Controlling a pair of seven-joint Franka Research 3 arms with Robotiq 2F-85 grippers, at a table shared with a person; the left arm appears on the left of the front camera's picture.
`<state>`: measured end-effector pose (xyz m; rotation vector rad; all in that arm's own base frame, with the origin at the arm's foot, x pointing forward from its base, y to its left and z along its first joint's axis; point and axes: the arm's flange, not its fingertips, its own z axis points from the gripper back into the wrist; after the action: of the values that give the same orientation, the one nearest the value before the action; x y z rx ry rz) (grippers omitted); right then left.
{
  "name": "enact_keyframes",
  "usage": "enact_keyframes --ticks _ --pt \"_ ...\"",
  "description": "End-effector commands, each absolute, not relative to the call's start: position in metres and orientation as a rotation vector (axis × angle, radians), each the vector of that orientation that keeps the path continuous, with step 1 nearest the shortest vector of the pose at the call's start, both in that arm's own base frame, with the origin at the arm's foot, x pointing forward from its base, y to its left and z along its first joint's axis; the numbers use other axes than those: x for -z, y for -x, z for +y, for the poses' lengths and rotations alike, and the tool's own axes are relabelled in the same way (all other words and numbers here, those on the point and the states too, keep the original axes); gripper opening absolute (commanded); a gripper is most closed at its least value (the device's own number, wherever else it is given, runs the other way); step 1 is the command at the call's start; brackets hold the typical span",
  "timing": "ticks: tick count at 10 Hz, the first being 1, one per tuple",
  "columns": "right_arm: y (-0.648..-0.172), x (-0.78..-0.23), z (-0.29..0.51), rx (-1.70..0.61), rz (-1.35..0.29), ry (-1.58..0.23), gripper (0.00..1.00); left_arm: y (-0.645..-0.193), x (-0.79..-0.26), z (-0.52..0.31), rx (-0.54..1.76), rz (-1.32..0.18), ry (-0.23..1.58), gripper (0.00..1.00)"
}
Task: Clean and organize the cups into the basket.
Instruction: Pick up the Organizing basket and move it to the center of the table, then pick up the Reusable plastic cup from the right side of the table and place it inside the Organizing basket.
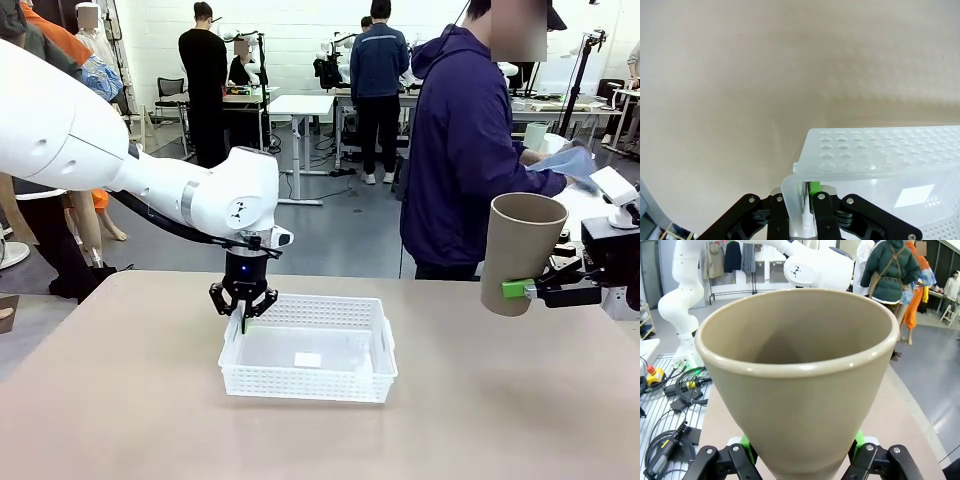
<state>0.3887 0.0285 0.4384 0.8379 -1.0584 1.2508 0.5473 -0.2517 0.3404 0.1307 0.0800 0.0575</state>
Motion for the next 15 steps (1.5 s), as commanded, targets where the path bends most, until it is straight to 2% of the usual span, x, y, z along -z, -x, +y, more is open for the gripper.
enact_keyframes --ticks 1,3,7,8,10,12,15 --pt "-0.389 -0.440 0.029 -1.264 -1.070 -0.842 0.00 -0.543 -0.336 -0.259 -0.088 0.087 -0.148 0.00" --pt "-0.389 -0.440 0.029 -1.264 -1.070 -0.842 0.00 -0.537 -0.344 -0.234 -0.073 0.100 -0.117 0.00" --pt "-0.389 -0.440 0.029 -1.264 -1.070 -0.842 0.00 -0.545 -0.342 -0.255 -0.065 0.080 -0.126 0.00" --pt "-0.389 -0.438 0.029 -1.251 -1.059 -0.838 0.81 -0.545 -0.342 -0.255 -0.065 0.080 -0.126 0.00" --pt "-0.401 -0.505 0.108 -1.410 -0.898 -0.645 0.81 -0.545 -0.342 -0.255 -0.065 0.080 -0.126 0.00" --pt "-0.434 -0.539 0.187 -1.426 -0.694 -0.506 0.81 -0.545 -0.342 -0.255 -0.065 0.080 -0.126 0.00" --pt "-0.467 -0.502 0.294 -1.506 -0.377 -0.330 0.81 -0.545 -0.342 -0.255 -0.065 0.080 -0.126 0.00"
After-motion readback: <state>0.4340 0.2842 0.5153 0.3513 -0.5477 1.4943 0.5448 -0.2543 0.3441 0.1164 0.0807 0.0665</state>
